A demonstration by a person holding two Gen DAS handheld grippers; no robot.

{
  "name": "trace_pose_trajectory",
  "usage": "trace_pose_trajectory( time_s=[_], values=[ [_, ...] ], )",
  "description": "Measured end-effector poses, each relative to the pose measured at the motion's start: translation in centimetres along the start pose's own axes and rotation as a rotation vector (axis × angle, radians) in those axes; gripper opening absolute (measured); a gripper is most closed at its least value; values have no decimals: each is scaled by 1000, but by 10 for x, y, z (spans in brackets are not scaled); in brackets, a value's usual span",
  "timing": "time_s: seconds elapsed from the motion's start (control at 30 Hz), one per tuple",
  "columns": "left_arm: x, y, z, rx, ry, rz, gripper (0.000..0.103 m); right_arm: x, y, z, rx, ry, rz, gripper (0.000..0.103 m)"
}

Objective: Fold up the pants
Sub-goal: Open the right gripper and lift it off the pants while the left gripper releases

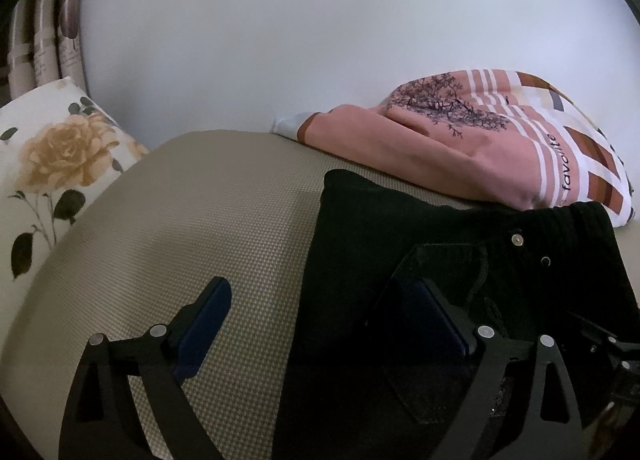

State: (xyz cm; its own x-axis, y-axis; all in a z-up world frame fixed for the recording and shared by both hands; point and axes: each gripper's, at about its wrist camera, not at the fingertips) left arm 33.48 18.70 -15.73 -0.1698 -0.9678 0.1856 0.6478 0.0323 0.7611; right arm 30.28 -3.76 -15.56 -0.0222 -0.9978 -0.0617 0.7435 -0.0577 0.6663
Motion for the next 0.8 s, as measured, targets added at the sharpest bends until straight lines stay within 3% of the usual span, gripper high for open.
trace_pose_trajectory(
  time_s=[0.3, 0.47, 0.8],
  values=[
    [5, 0, 3, 17, 21, -23, 95, -2, 0, 5, 29, -44, 12, 83],
    [7, 0, 5, 29, 32, -37, 96, -5, -1, 17, 93, -83, 24, 99],
    [10, 1, 9, 47, 50, -52, 97, -10, -1, 28, 160, -142, 52, 103]
  ],
)
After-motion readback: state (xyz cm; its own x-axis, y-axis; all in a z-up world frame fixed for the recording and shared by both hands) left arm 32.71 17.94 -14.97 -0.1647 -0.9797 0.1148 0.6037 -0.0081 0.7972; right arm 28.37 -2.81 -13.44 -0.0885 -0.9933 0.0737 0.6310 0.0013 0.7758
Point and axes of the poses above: each gripper's, at about its wrist camera, not at the fingertips, and z roughly against the way its jaws point, x to its right, y to its top, and after that the axes turned 14 degrees about -y, right-handed
